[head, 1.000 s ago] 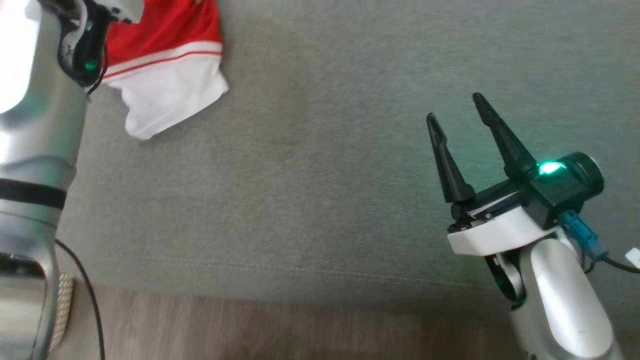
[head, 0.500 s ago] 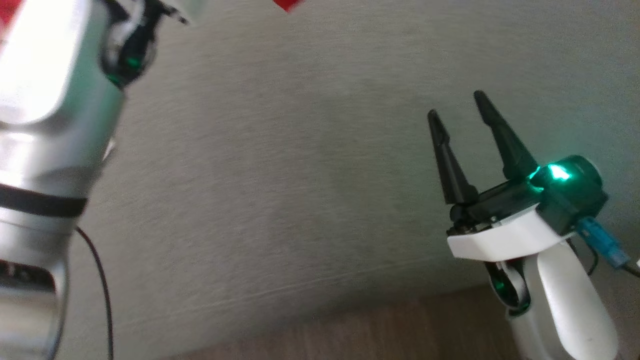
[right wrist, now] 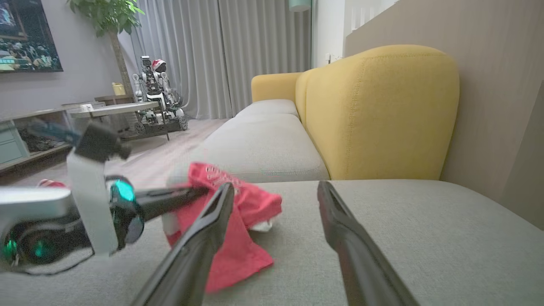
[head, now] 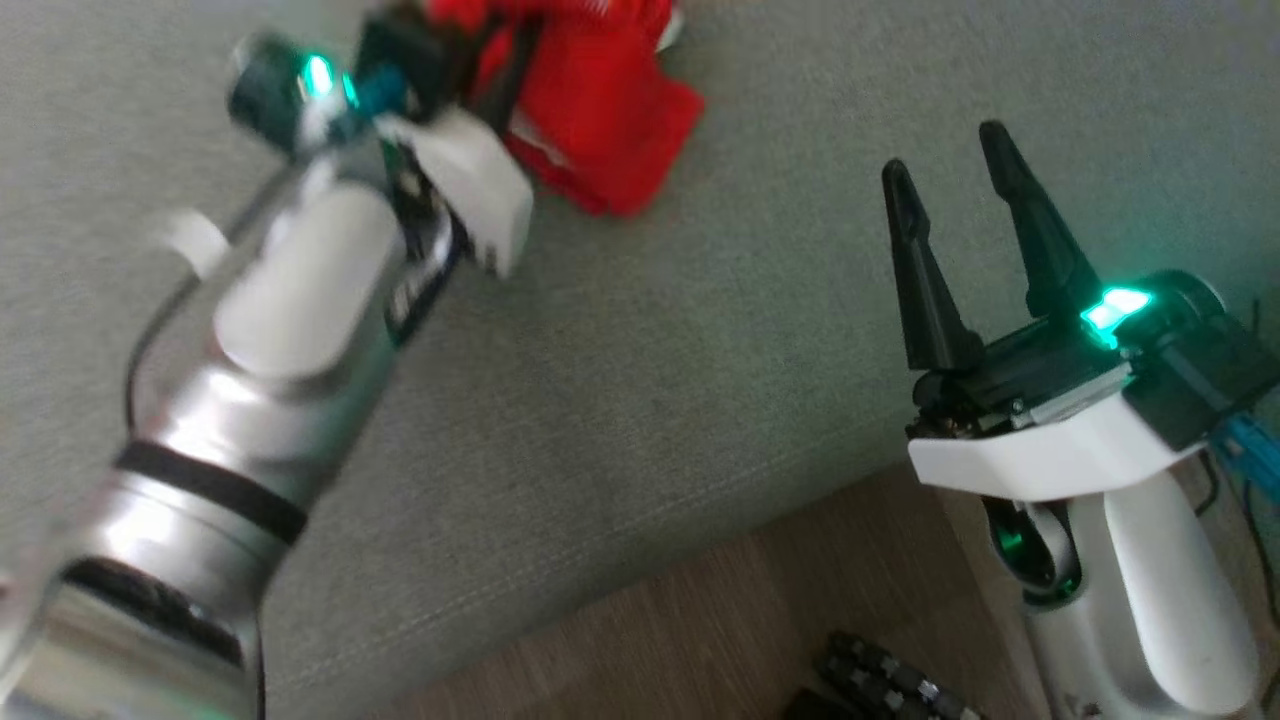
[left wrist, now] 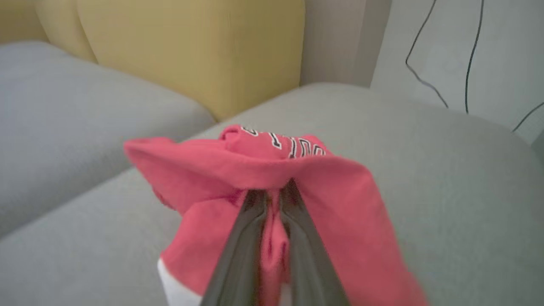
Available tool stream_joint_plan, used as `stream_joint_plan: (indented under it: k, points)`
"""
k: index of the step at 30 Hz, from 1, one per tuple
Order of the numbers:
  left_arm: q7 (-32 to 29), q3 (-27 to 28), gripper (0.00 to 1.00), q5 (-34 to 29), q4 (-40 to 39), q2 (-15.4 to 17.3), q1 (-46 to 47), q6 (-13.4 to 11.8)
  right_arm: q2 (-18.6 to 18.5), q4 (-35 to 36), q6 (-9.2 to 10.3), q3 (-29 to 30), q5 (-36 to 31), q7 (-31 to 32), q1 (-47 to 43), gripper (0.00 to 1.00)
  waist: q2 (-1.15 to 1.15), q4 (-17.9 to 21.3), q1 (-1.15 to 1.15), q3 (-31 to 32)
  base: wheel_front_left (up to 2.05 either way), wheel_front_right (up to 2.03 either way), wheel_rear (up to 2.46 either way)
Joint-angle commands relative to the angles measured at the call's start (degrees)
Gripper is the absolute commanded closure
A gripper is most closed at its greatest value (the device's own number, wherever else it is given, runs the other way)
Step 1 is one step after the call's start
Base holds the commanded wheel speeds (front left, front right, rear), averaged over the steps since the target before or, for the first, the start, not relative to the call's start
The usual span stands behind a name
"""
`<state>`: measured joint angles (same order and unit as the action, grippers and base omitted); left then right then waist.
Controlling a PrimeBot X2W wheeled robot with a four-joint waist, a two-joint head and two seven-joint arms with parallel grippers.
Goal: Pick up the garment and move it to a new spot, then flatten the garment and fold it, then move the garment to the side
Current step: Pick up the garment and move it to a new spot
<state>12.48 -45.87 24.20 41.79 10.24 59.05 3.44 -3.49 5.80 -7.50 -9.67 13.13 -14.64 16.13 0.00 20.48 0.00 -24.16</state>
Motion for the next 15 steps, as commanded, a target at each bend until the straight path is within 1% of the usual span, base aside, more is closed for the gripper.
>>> stream_joint_plan:
  k: [1, 3, 4, 5, 6, 9, 12, 15]
  points:
    - [0.81, 0.74, 1.0, -0.33, 0.23, -0.28, 0.76, -0.06, 0.61, 2.17, 0.01, -1.14, 0.57, -0.36, 1.3, 0.0, 0.0, 1.9, 0.0, -2.4, 0.0, 0.0, 0.0]
    - [1.41, -0.26, 1.0, -0.7, 3.17, -1.7, -0.28, 0.23, 0.61, 2.09, 0.01, -1.13, 0.74, -0.36, 1.45, 0.0, 0.0, 1.9, 0.0, -2.74, 0.0, 0.0, 0.0]
    - [1.68, -0.55, 0.68, -0.75, 4.29, -2.41, -0.68, 0.35, 0.61, 1.96, 0.01, -1.1, 0.74, -0.36, 1.47, 0.0, 0.0, 1.79, 0.0, -2.78, 0.0, 0.0, 0.0]
    - [1.92, -0.67, 0.07, -0.61, 5.04, -3.12, -1.06, 0.55, 0.61, 1.79, 0.01, -1.03, 0.66, -0.36, 1.44, 0.0, 0.0, 1.51, 0.0, -2.7, 0.0, 0.0, 0.0]
    - [2.12, -0.72, 0.0, -0.5, 5.44, -3.76, -1.43, 0.67, 0.61, 1.56, 0.01, -0.97, 0.53, -0.36, 1.4, 0.0, 0.0, 1.13, 0.0, -2.47, 0.0, 0.0, 0.0]
    - [2.45, -0.02, 0.0, -0.03, 4.64, -5.15, -2.72, 0.77, 0.61, 0.77, 0.01, -0.76, -0.01, -0.36, 1.14, 0.0, 0.0, -0.53, 0.0, -1.02, 0.0, 0.0, 0.0]
    - [2.49, 2.91, 0.0, -0.22, -1.59, -5.65, -5.57, -0.27, 0.61, -0.14, 0.01, -0.38, -0.65, -0.36, 0.54, 0.0, 0.0, -3.02, 0.0, 1.35, 0.0, 0.0, 0.0]
    - [2.5, 6.47, 0.0, -1.38, -9.29, -5.24, -10.92, -1.66, 0.61, -1.43, 0.01, 0.05, -1.5, -0.36, -0.69, 0.0, 0.0, -6.1, 0.0, 4.38, 0.0, 0.0, 0.0]
